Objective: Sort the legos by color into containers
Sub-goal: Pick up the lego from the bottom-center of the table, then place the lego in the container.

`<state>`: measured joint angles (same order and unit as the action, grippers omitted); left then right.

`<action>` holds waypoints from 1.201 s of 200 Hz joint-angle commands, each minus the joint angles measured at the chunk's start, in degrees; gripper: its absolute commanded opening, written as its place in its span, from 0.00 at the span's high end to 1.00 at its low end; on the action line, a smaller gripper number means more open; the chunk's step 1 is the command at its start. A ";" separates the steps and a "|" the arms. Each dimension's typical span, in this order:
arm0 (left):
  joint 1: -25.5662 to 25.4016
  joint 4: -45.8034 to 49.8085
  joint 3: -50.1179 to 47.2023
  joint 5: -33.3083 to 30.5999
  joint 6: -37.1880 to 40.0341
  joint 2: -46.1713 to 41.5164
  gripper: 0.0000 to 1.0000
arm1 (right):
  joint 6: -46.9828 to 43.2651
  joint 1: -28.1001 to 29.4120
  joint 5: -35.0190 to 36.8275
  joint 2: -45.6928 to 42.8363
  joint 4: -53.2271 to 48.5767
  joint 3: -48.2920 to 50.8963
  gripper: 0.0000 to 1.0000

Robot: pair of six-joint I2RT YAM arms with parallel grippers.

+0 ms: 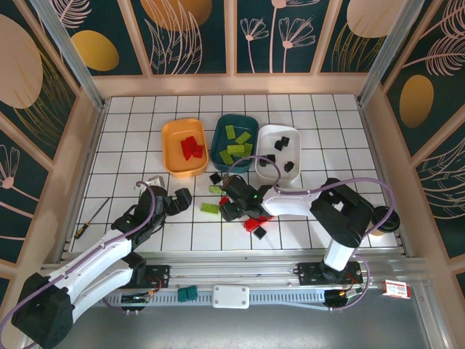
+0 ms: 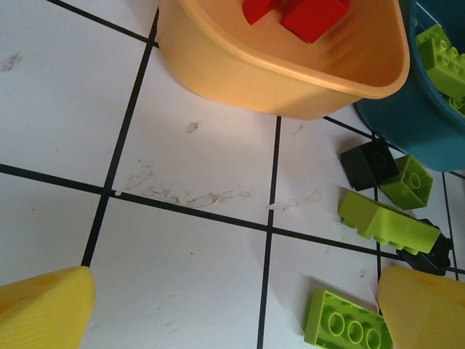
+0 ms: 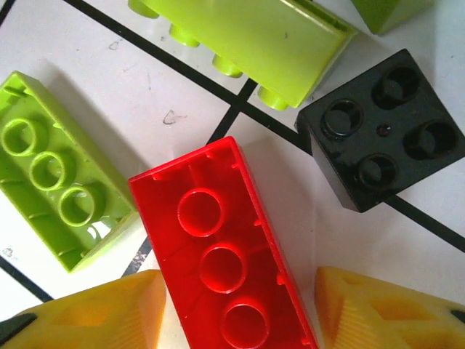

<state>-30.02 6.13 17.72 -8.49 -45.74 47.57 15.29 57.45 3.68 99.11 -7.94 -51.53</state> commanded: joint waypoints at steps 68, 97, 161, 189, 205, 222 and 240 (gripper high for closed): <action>-0.21 -0.23 0.65 0.10 -0.11 0.45 0.01 | -3.38 0.97 -5.29 -8.04 0.65 -0.24 0.83; -0.17 0.82 0.48 -1.51 -1.09 -1.47 0.01 | -4.79 -0.50 -8.66 -8.30 2.82 -6.10 0.83; -0.20 2.88 2.29 -1.02 -0.76 0.42 0.01 | -5.16 -6.48 -11.42 14.58 4.25 -33.27 0.82; -0.21 4.22 2.76 -1.15 -0.70 -1.17 0.01 | -4.22 -8.37 -14.27 24.41 1.54 -45.76 0.79; -0.19 4.84 2.68 -1.31 -0.67 -2.24 0.01 | -4.66 -8.41 -15.32 29.37 -0.64 -52.57 0.77; -0.20 5.38 2.75 -1.13 -0.63 -2.73 0.01 | -4.74 -8.41 -15.80 33.27 -2.18 -58.17 0.69; -0.20 5.76 3.10 -0.69 -0.31 -2.75 0.01 | -4.30 -8.41 -15.77 34.60 -2.29 -60.48 0.47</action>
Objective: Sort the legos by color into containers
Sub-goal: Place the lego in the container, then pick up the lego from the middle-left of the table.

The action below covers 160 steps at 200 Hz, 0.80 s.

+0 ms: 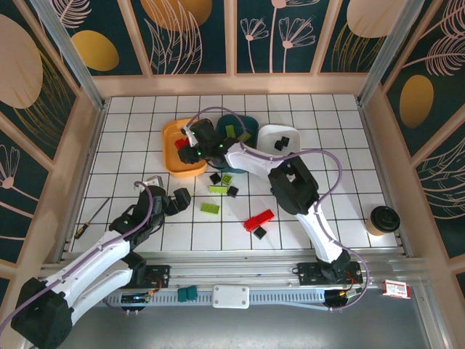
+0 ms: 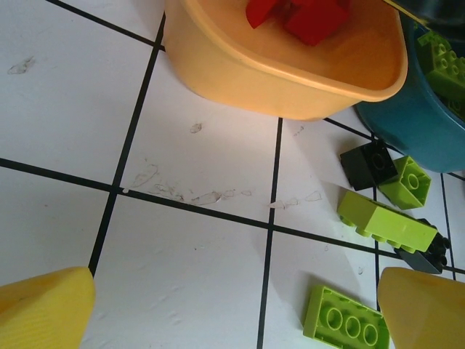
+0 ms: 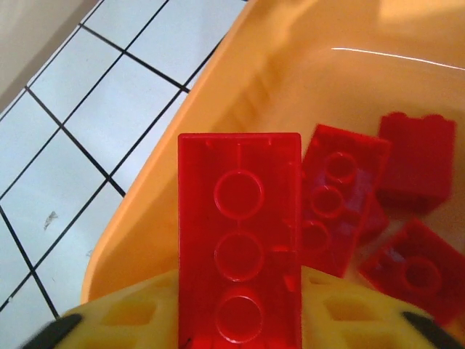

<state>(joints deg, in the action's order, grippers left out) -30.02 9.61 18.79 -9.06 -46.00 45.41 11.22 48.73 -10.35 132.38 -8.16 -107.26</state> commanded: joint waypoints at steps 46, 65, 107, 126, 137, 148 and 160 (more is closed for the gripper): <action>-0.21 0.79 3.15 3.01 2.07 0.54 0.01 | 2.74 -0.15 0.15 -8.54 5.87 7.64 0.30; -0.20 -1.42 3.79 6.51 3.67 2.79 0.01 | 5.03 -0.56 1.52 -16.35 11.77 17.86 0.28; -5.81 -5.12 5.77 5.46 4.41 10.70 0.01 | 9.90 -2.62 3.44 -32.89 20.74 40.61 0.27; -10.73 -5.34 8.56 1.29 4.90 15.77 0.02 | 10.79 -3.15 5.32 -39.47 21.52 47.69 0.27; -13.11 -5.48 10.25 -0.58 5.20 19.15 0.01 | 11.00 -3.19 6.45 -42.79 21.72 51.16 0.26; -15.19 -5.41 11.89 -2.45 5.43 22.68 0.03 | 11.34 -3.43 7.45 -46.06 21.61 54.14 0.26; -17.55 -4.77 13.78 -4.99 5.87 26.59 0.04 | 11.76 -3.77 8.26 -49.40 21.56 56.89 0.26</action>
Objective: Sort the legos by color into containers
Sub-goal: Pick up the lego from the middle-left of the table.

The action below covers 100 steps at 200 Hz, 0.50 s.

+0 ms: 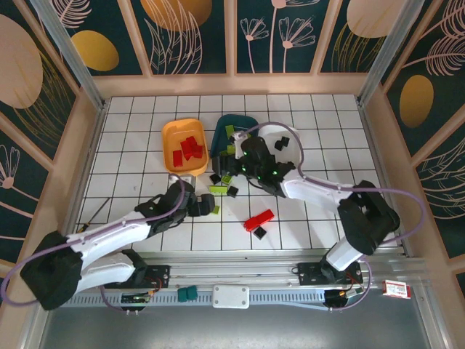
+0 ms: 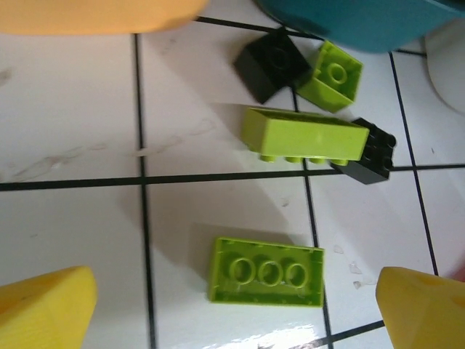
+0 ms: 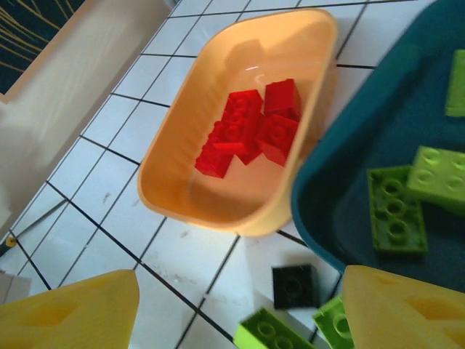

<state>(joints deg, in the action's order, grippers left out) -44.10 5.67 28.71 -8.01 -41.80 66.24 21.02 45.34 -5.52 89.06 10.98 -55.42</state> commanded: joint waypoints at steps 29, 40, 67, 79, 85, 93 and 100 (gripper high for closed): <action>-7.02 1.08 7.57 -11.40 1.96 14.84 0.08 | 3.02 -1.28 4.77 -12.59 1.95 10.20 0.25; -7.52 1.14 8.18 -11.93 1.43 17.44 0.11 | 3.15 -1.52 5.22 -14.40 1.78 11.52 0.25; -7.93 -0.33 8.07 -11.38 0.49 20.84 0.20 | 3.50 -1.87 6.12 -17.64 1.11 13.60 0.25; -8.28 -0.79 8.03 -11.15 0.40 22.00 0.24 | 3.59 -2.00 6.13 -18.66 1.01 14.19 0.25; -8.39 -0.99 8.03 -11.08 0.40 22.61 0.25 | 3.67 -2.06 6.13 -19.10 1.18 14.46 0.25; -8.50 -1.26 7.90 -11.16 0.25 23.50 0.25 | 3.64 -2.19 6.13 -19.62 1.19 14.55 0.25; -8.51 -1.58 7.86 -11.30 0.25 24.27 0.25 | 3.53 -2.31 6.13 -19.96 1.15 14.67 0.24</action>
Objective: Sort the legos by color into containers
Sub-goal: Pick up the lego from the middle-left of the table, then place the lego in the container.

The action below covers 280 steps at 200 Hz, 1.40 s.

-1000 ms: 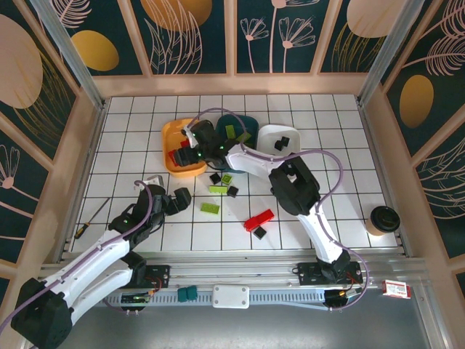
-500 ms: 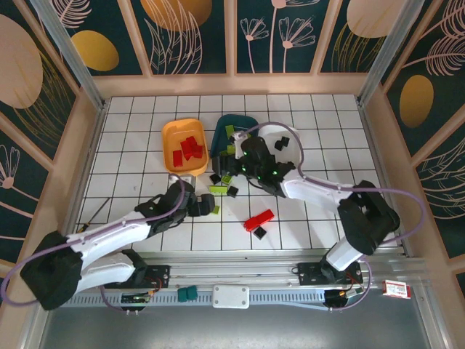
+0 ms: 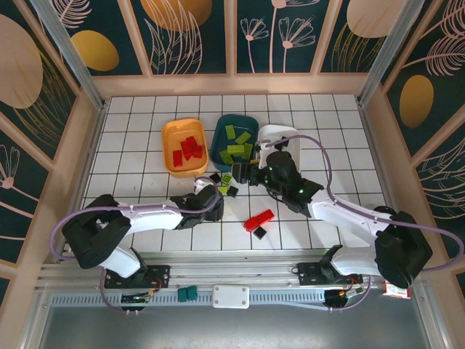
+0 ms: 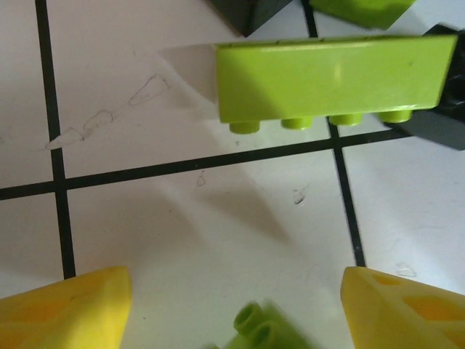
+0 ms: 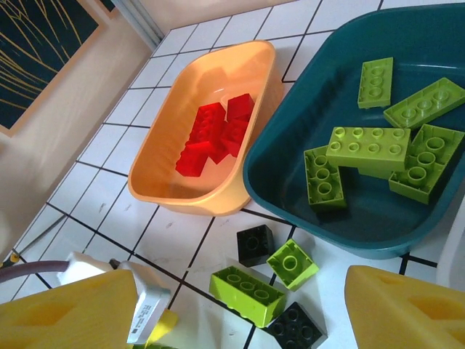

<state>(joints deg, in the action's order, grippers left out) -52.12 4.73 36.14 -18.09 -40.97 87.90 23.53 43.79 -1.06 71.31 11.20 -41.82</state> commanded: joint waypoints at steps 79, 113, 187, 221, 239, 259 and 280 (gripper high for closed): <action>-0.69 -3.30 0.65 -0.13 0.18 3.77 0.56 | 1.26 -1.48 2.70 -2.76 1.09 2.01 0.24; -0.70 -2.94 0.72 1.07 -0.09 1.52 0.68 | 1.56 -1.75 2.97 -2.96 1.19 2.62 0.24; 2.92 2.56 18.47 0.52 7.77 -2.68 0.69 | 3.00 -2.65 5.47 -9.08 0.36 7.01 0.24; 8.47 1.83 31.72 3.31 11.22 8.18 0.70 | 4.01 -2.83 5.90 -11.95 -1.54 9.58 0.24; 10.18 3.07 38.89 3.56 12.26 15.76 0.70 | 4.66 -2.83 5.88 -13.39 -3.06 10.97 0.24; 11.83 4.67 46.65 3.89 12.90 22.29 0.70 | 5.50 -2.84 5.98 -15.38 -4.82 12.73 0.23; 12.96 6.82 54.35 3.77 13.28 28.39 0.70 | 6.95 -2.84 5.69 -17.76 -6.29 14.90 0.23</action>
<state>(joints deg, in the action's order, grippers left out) -40.29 7.49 82.72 -15.16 -29.82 111.35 27.94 41.28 3.46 56.51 7.53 -29.41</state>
